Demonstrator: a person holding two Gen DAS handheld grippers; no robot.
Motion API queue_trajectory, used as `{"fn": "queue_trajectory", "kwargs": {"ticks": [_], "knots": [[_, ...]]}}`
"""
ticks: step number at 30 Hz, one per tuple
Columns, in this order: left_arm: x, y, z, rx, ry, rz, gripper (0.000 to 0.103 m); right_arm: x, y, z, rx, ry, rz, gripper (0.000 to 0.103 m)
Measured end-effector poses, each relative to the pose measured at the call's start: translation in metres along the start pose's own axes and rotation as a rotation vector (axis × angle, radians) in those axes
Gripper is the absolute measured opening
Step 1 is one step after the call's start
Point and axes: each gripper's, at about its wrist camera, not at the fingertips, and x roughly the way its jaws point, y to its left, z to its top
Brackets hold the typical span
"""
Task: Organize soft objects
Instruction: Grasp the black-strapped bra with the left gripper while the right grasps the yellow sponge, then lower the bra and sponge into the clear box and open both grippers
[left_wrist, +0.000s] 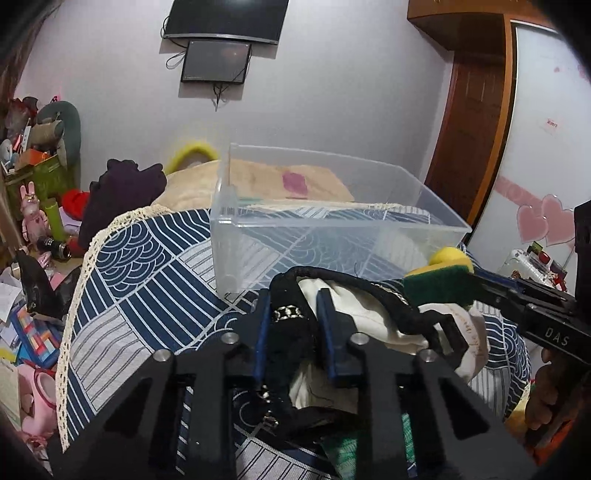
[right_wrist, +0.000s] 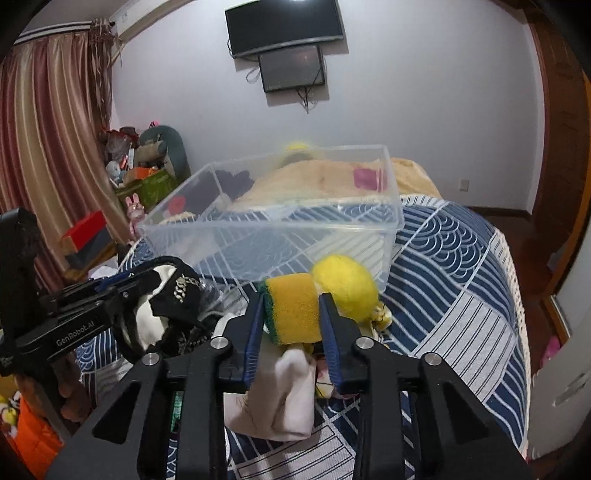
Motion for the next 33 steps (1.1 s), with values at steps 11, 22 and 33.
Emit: {"fn": "queue_trajectory", "kwargs": {"ticks": [11,22,33], "knots": [[-0.036,0.005,0.019,-0.010,-0.082,-0.027,0.019,-0.035,0.011,0.013,-0.027,-0.148,0.004,0.025],[-0.061,-0.001,0.051,0.030,-0.177,-0.055,0.015,-0.039,0.011,0.021,-0.011,-0.167,-0.019,0.025],[-0.053,-0.007,0.091,0.067,-0.271,-0.008,0.015,-0.036,0.011,0.046,-0.028,-0.219,-0.057,0.025]]}}
